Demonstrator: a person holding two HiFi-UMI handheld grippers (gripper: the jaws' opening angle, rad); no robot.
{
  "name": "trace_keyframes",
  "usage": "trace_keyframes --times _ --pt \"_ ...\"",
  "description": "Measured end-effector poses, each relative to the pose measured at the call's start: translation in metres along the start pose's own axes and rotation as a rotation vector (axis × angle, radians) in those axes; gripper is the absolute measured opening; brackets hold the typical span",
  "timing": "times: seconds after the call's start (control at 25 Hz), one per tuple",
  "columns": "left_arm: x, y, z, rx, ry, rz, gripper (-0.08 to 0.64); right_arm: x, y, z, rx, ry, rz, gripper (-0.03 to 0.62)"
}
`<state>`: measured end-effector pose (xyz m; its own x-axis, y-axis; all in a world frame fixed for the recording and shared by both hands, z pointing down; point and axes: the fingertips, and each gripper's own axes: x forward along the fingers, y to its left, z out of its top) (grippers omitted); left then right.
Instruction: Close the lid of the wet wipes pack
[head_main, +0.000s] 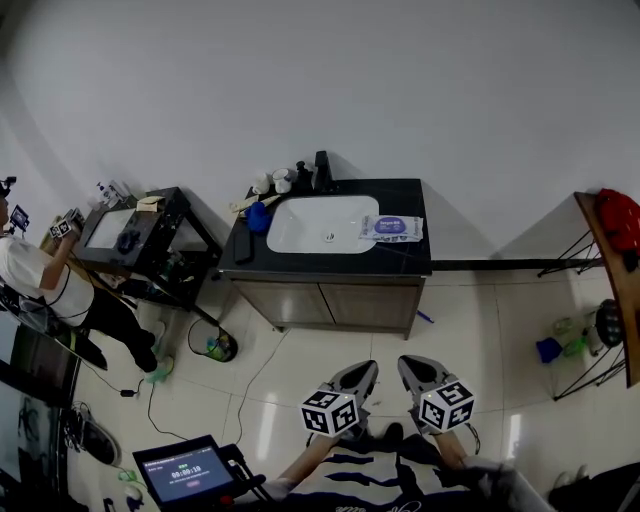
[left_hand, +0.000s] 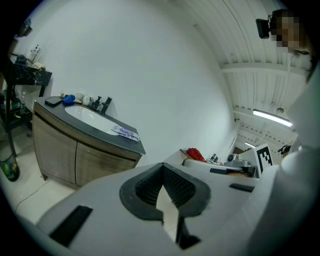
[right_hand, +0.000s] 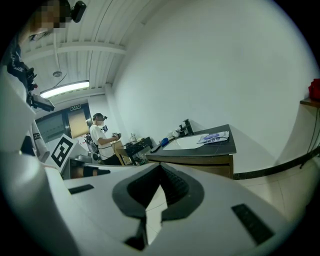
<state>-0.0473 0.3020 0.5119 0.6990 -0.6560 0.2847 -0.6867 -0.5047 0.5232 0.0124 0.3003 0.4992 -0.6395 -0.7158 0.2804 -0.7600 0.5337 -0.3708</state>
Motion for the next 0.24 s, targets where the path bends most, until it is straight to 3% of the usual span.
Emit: trace_keyframes --times 0.24 --pt "0.0027 0.0031 0.0003 -0.002 0.003 -0.003 -0.002 0.0008 -0.0024 0.0005 0.001 -0.003 -0.008 -0.003"
